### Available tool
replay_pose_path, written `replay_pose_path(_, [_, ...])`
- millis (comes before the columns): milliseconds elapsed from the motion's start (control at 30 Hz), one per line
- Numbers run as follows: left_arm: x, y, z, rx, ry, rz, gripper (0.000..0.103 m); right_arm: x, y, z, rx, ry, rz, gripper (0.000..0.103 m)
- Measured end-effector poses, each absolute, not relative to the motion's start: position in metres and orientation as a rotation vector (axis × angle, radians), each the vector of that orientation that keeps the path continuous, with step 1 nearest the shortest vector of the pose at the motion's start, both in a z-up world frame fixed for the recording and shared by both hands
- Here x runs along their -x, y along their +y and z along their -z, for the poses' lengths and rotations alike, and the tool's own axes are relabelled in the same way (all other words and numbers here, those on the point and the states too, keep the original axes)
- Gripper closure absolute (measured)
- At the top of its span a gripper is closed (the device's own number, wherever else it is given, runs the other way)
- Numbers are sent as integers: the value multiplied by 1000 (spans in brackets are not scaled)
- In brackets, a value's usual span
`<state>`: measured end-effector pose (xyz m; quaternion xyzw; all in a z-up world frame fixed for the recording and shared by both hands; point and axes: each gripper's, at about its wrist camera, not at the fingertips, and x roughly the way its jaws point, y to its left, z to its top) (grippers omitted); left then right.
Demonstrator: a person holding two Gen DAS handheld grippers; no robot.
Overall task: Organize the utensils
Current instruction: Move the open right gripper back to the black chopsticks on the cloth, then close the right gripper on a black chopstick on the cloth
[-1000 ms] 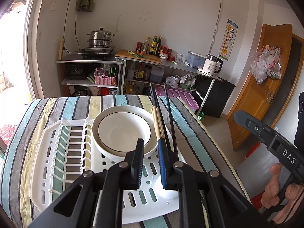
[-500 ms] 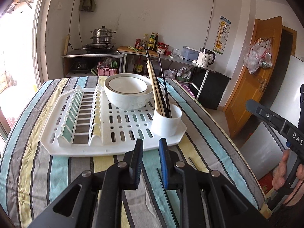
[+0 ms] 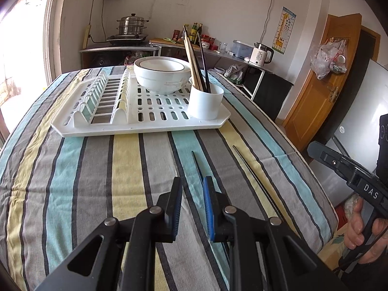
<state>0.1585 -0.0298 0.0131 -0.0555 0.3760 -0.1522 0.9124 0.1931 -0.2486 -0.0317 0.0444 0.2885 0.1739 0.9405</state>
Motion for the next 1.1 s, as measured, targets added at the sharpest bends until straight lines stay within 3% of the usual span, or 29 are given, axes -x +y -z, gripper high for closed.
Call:
replay_pose_path(767, [-211, -68, 30, 76, 967, 306, 79, -255, -228, 94, 25, 844, -313, 89])
replay_pose_path(1100, [-217, -77, 29, 41, 955, 291, 79, -272, -222, 104, 58, 879, -288, 89])
